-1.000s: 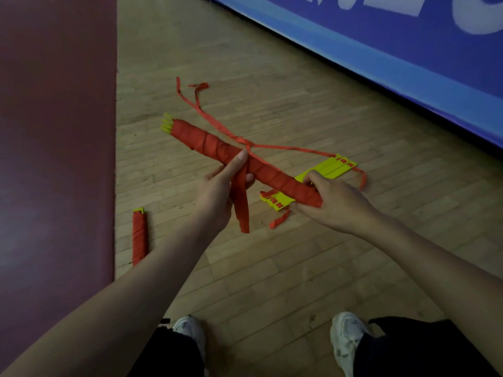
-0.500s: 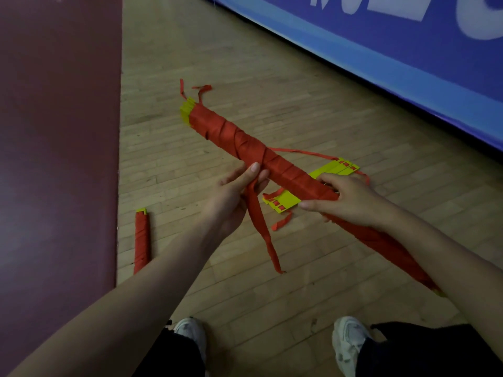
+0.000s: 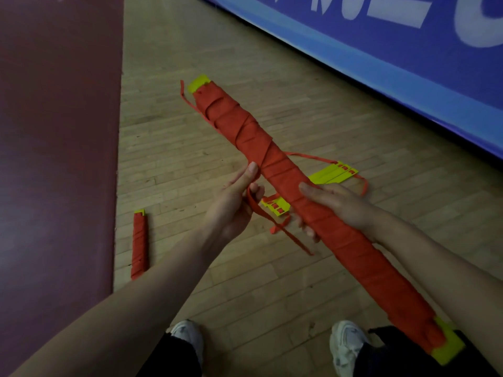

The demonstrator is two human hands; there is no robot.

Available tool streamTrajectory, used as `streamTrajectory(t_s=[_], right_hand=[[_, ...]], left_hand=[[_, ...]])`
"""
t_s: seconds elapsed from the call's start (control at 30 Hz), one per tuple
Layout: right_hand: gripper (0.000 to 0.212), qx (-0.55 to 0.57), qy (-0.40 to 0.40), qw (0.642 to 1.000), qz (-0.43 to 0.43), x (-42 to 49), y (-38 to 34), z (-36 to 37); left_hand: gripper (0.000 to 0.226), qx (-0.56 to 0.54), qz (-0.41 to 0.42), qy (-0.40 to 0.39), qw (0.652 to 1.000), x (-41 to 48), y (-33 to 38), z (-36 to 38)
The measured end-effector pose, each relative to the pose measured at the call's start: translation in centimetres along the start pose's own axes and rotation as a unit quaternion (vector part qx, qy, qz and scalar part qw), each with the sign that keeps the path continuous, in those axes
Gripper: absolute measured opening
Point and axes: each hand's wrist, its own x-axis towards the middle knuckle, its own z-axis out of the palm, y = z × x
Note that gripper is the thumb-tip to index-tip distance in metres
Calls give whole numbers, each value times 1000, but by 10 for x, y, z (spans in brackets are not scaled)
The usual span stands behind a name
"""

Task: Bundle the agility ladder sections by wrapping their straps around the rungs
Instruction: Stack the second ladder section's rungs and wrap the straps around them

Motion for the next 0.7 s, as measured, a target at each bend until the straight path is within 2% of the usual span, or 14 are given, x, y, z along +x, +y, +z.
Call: streamTrajectory(t_s=[0.2,0.33,0.47,0.53,0.6,0.7], right_hand=[[58,102,-62,988,101,2,3,9],[60,140,-80,976,145,1,6,12],[70,137,-75,970,186,0,5,16],[78,80,-74,978,177,1,6,14],[67,-25,-50,991,125,2,7,13],[73,-208,51,974,69,8,12,13]], left_hand=[[27,106,-5,-39,994,-8,-1,4],[44,77,-30,-38,996,-7,-5,1],[34,70,-19,-19,997,-5,-6,0],[33,77,-15,10,997,-2,-4,0],[33,88,1,29,996,1,0,-1],[25,112,27,53,992,4,5,-5]])
